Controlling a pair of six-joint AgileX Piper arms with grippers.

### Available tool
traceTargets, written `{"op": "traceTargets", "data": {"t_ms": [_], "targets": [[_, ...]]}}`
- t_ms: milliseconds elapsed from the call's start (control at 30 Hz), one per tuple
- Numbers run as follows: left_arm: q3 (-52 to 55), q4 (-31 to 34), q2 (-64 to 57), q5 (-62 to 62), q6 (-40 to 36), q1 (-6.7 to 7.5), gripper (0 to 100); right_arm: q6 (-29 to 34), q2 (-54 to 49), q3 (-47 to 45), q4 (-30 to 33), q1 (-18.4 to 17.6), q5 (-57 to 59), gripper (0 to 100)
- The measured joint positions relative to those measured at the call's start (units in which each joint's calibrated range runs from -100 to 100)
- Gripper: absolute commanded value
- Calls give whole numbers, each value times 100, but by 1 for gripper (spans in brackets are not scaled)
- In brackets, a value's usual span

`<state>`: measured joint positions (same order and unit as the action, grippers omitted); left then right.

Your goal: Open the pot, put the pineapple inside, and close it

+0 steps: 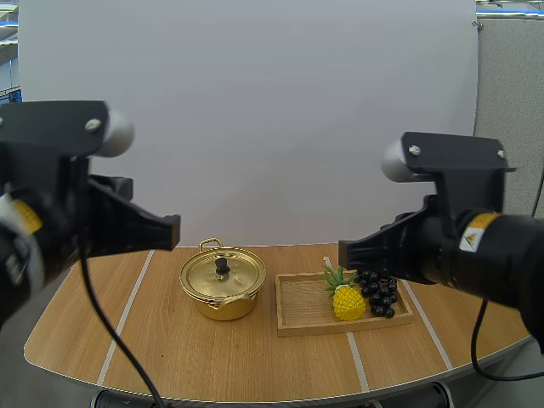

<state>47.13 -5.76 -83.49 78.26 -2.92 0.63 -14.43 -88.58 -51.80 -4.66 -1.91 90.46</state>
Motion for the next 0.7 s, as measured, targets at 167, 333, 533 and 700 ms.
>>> {"op": "traceTargets", "data": {"t_ms": [167,333,533,700], "targets": [[0,0,1112,-58,102,0,0,0,859,15,28,0,19,0],[0,0,1944,-470,137,0,0,0,1632,15,71,0,-383,0],[0,0,3000,-1102,137,0,0,0,2593,17,228,0,-916,0],[0,0,3496,-1432,137,0,2,0,2937,17,248,0,-966,42]]}}
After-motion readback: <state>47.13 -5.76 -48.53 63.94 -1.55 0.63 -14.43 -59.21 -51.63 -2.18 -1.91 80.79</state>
